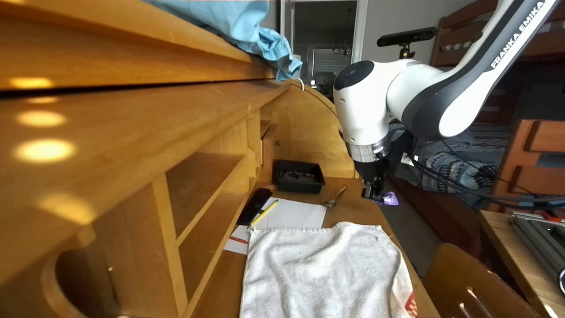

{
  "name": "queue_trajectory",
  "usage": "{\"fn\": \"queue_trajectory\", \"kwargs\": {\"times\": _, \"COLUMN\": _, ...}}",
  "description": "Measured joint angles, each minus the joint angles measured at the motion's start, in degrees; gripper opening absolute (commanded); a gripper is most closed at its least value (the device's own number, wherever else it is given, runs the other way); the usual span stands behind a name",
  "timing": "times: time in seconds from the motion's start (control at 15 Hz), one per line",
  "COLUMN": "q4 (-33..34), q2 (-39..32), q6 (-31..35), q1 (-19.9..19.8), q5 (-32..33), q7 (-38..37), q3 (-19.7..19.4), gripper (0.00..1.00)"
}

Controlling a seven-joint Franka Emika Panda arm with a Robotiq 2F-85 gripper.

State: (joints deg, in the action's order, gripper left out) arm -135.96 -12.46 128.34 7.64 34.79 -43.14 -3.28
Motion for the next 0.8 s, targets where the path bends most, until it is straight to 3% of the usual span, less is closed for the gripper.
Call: {"fn": "queue_trajectory", "kwargs": {"times": 0.8, "q4": 0.3, "q2": -3.8, "q6": 7.6, "q1": -1.5, "q5": 6.4, "q7": -7.2, "q3": -4.7, "gripper": 0.01}}
